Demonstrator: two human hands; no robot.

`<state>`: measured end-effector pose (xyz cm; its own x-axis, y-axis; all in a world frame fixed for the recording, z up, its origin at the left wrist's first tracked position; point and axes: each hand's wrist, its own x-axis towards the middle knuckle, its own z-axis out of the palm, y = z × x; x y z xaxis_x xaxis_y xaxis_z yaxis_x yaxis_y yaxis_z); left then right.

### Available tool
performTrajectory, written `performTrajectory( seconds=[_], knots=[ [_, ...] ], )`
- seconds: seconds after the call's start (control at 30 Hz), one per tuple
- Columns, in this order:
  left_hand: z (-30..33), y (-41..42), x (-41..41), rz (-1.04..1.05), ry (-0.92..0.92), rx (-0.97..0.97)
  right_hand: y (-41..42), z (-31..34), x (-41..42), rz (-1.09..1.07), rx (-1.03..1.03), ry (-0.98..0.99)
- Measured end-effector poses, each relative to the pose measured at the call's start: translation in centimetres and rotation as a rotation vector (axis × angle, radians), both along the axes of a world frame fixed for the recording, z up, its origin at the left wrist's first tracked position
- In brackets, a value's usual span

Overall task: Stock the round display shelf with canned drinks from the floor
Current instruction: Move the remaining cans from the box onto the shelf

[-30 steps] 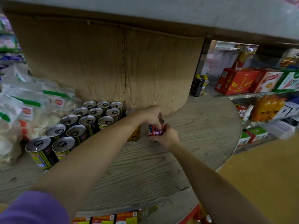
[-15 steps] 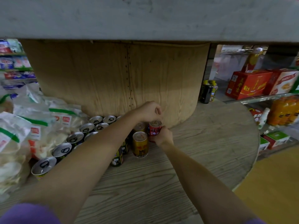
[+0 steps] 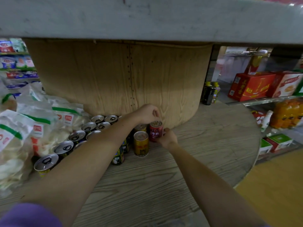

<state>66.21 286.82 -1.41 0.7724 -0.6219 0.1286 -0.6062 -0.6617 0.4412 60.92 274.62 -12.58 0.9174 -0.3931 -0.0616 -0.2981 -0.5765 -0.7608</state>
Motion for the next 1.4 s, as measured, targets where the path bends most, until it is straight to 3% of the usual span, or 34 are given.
performTrajectory(
  seconds=[0.27, 0.43, 0.73, 0.83, 1.0, 1.17, 1.4],
  knots=[
    [-0.7, -0.9, -2.3, -0.006, 0.031, 0.041, -1.6, 0.7, -3.4, 0.079, -0.102, -0.042],
    [-1.7, -4.2, -4.9, -0.074, 0.139, 0.034, -4.7, 0.9, -7.0, -0.001, -0.033, -0.111],
    [-7.0, -16.1, -15.1, -0.206, 0.374, 0.035, -17.8, -1.8, -19.8, -0.217, 0.048, -0.044],
    [-9.7, -20.3, -20.1, -0.272, 0.432, 0.067, -22.7, -5.3, -25.1, -0.302, 0.122, 0.005],
    [-16.8, -25.4, -27.8, -0.386, 0.303, 0.272, -26.4, -11.3, -33.8, -0.317, 0.308, 0.108],
    [-27.3, -26.2, -34.4, -0.344, 0.426, 0.379, -25.1, -19.0, -41.8, -0.353, 0.355, 0.212],
    [-43.0, -22.3, -41.1, -0.210, 0.605, 0.487, -22.3, -34.4, -49.5, -0.464, 0.701, 0.431]
  ],
)
